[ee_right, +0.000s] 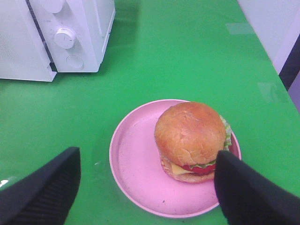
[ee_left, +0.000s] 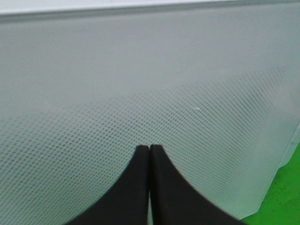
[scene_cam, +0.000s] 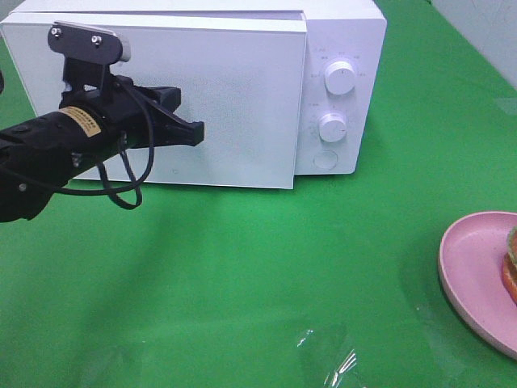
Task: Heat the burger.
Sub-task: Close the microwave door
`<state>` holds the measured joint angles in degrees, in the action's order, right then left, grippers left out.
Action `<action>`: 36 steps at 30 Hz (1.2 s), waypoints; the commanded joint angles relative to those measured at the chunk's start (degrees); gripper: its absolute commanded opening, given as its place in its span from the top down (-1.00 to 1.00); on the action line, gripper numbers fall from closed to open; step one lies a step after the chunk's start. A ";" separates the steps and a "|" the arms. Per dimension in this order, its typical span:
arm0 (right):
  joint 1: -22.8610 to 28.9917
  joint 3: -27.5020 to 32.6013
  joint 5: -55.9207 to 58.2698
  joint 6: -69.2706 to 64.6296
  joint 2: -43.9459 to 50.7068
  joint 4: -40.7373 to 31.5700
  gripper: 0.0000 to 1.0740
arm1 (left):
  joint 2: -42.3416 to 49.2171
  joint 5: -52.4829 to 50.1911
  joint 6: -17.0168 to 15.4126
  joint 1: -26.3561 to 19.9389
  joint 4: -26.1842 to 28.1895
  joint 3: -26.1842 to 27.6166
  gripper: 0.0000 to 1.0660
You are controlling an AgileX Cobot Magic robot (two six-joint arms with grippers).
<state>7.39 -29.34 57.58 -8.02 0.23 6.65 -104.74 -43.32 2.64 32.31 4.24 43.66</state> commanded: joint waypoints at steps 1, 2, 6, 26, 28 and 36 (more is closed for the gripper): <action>-0.46 0.17 0.00 0.52 1.49 0.17 -0.42 | -0.80 1.49 0.00 0.57 0.52 2.41 1.00; -0.46 0.17 0.00 0.52 1.49 0.17 -0.42 | -1.55 1.89 -0.06 0.86 0.74 3.78 1.00; -0.46 0.17 0.00 0.52 1.49 0.17 -0.42 | -2.69 2.06 -0.63 1.09 0.80 5.79 1.00; -0.46 0.17 0.00 0.52 1.49 0.17 -0.42 | -8.54 4.93 -0.86 2.52 1.15 16.21 1.00; -0.46 0.17 0.00 0.52 1.49 0.17 -0.42 | -9.11 4.93 -0.86 2.52 1.15 17.07 1.00; -0.46 0.17 0.00 0.52 1.49 0.17 -0.41 | -11.92 8.25 -0.80 2.52 1.38 22.29 1.00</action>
<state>7.39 -29.34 57.58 -8.02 0.23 6.65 -116.08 -33.23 2.23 36.33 0.74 63.43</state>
